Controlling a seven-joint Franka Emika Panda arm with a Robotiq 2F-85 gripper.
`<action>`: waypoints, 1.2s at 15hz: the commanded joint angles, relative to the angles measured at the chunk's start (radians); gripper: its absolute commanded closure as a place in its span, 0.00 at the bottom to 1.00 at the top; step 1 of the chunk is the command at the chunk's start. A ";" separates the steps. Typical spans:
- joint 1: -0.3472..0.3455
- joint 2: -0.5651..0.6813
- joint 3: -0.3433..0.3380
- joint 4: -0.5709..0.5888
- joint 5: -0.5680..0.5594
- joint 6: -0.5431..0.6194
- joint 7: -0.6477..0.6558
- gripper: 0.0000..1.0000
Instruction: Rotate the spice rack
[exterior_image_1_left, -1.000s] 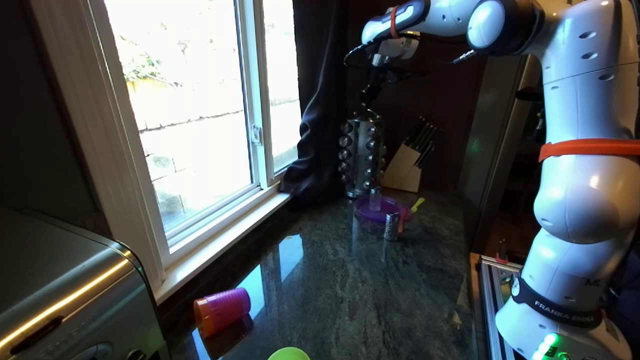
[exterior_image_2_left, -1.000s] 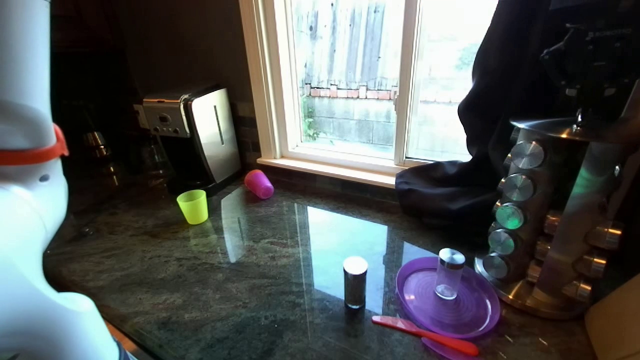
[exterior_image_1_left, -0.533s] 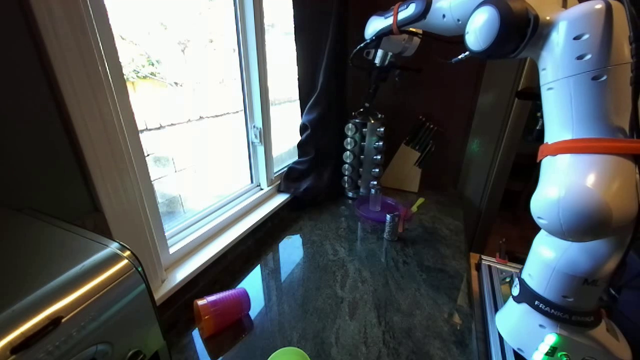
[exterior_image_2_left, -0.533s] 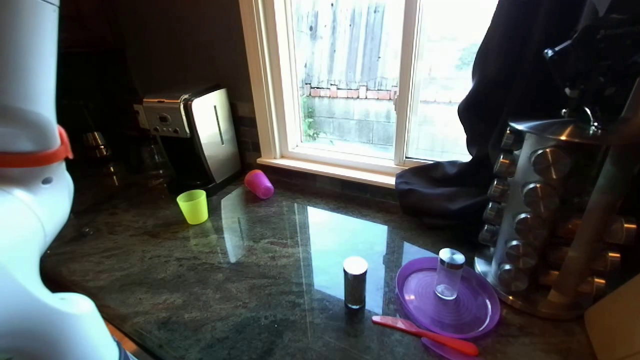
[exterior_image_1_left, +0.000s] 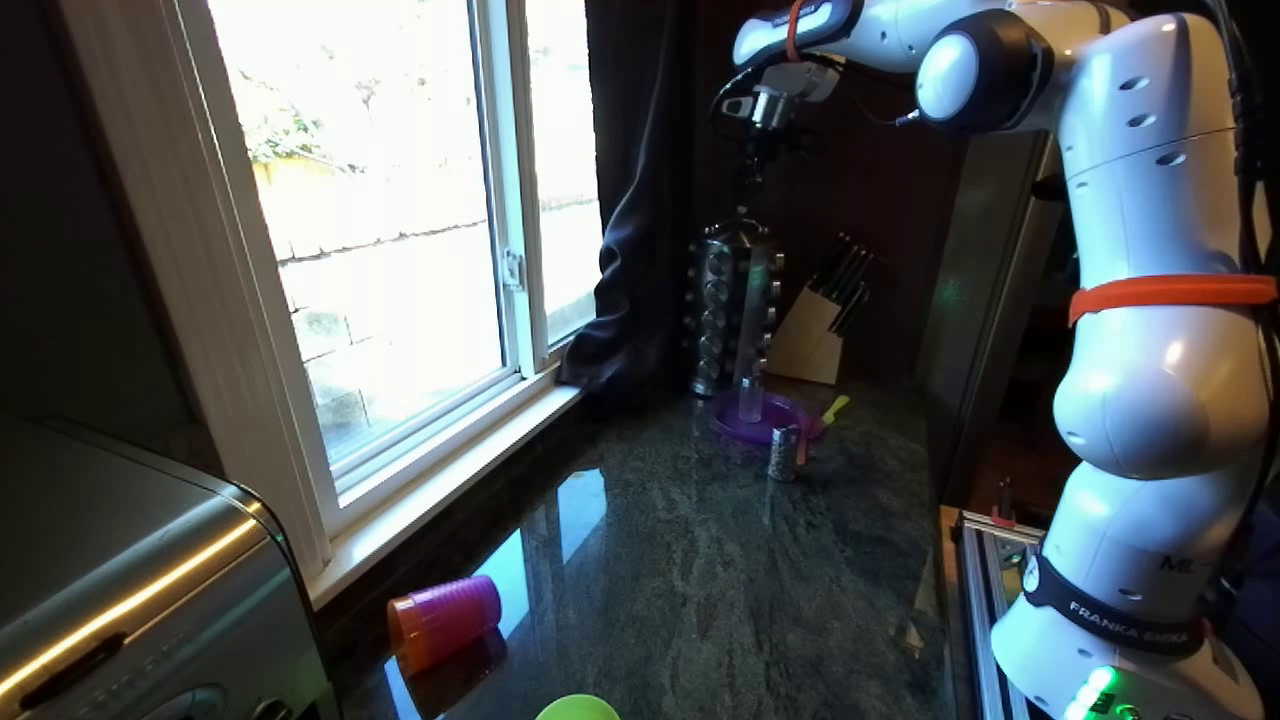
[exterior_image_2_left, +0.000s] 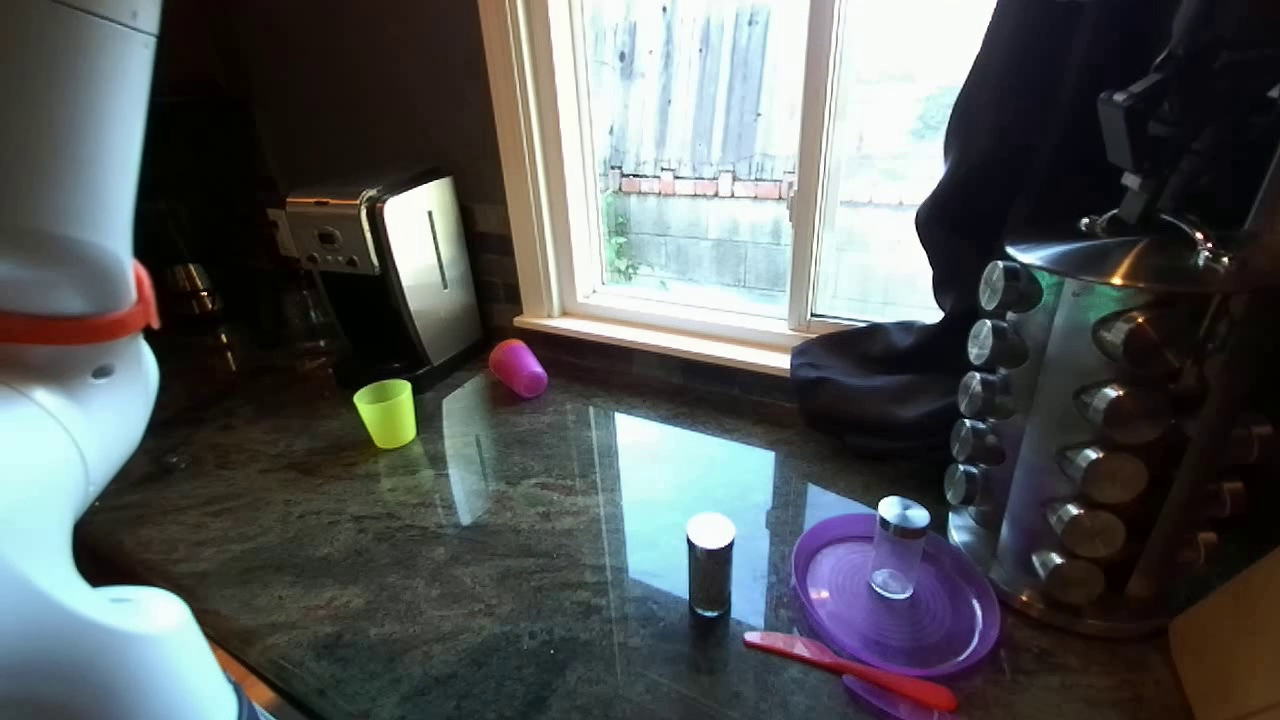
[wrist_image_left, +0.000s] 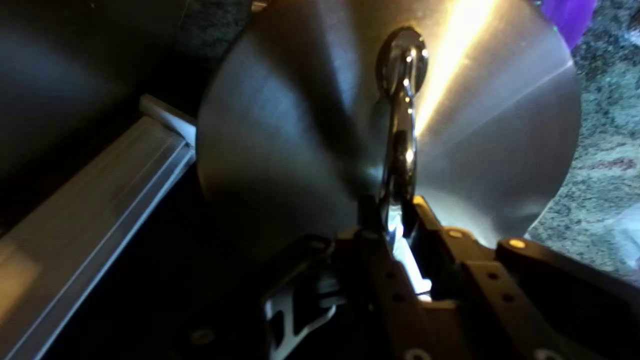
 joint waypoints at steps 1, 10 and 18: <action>-0.048 0.073 0.034 0.139 0.020 -0.176 -0.146 0.95; -0.041 0.198 0.026 0.350 -0.036 -0.271 -0.174 0.42; 0.039 0.146 -0.026 0.286 -0.107 -0.055 0.098 0.00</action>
